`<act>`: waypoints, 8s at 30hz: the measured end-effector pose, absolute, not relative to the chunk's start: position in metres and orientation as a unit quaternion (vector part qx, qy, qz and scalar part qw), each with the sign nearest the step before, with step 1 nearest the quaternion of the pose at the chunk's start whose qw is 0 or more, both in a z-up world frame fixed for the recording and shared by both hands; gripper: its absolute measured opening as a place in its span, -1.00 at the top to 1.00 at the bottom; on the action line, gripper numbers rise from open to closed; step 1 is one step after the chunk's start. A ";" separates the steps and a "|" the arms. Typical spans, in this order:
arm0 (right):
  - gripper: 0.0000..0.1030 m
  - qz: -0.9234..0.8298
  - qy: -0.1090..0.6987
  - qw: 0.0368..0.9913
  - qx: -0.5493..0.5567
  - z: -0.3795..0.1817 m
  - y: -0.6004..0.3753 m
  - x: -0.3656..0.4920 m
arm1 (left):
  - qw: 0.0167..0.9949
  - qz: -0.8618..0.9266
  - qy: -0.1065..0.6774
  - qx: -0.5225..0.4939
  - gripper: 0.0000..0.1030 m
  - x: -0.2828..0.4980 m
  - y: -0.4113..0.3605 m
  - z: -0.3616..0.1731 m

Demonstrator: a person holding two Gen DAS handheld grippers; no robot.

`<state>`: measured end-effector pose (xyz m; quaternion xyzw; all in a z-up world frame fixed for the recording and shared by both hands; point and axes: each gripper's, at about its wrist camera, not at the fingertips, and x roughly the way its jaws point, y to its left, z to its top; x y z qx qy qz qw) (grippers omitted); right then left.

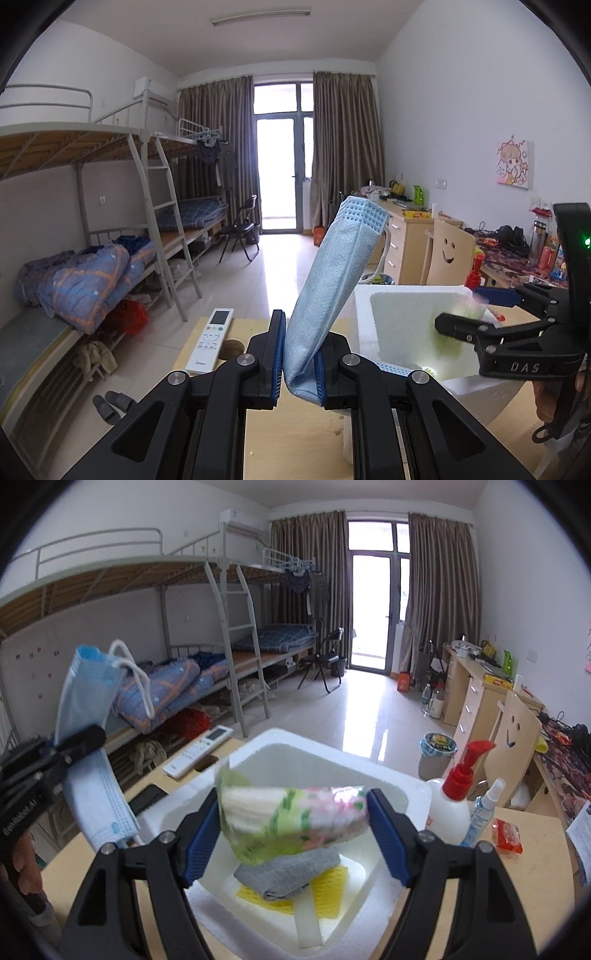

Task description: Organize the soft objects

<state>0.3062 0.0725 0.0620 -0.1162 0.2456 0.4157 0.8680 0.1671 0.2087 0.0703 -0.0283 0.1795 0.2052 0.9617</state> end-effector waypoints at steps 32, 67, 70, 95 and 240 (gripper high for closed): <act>-0.99 0.405 0.212 0.884 -0.094 0.082 0.014 0.286 | 0.963 0.196 0.180 -0.034 0.71 0.192 0.194 0.091; -0.99 0.331 0.212 0.918 -0.046 0.074 -0.068 0.285 | 0.951 0.106 0.291 -0.017 0.54 0.274 0.146 0.060; -0.99 0.332 0.212 0.918 -0.043 0.076 -0.068 0.285 | 0.950 0.108 0.292 -0.023 -0.39 0.273 0.149 0.060; -0.99 0.331 0.183 0.925 -0.041 0.093 -0.073 0.247 | 0.969 0.128 0.213 -0.010 -0.98 0.202 0.138 0.094; -0.99 0.323 0.111 0.940 -0.009 -0.009 -0.141 0.051 | 0.985 0.154 0.081 -0.016 -0.98 -0.036 0.046 -0.010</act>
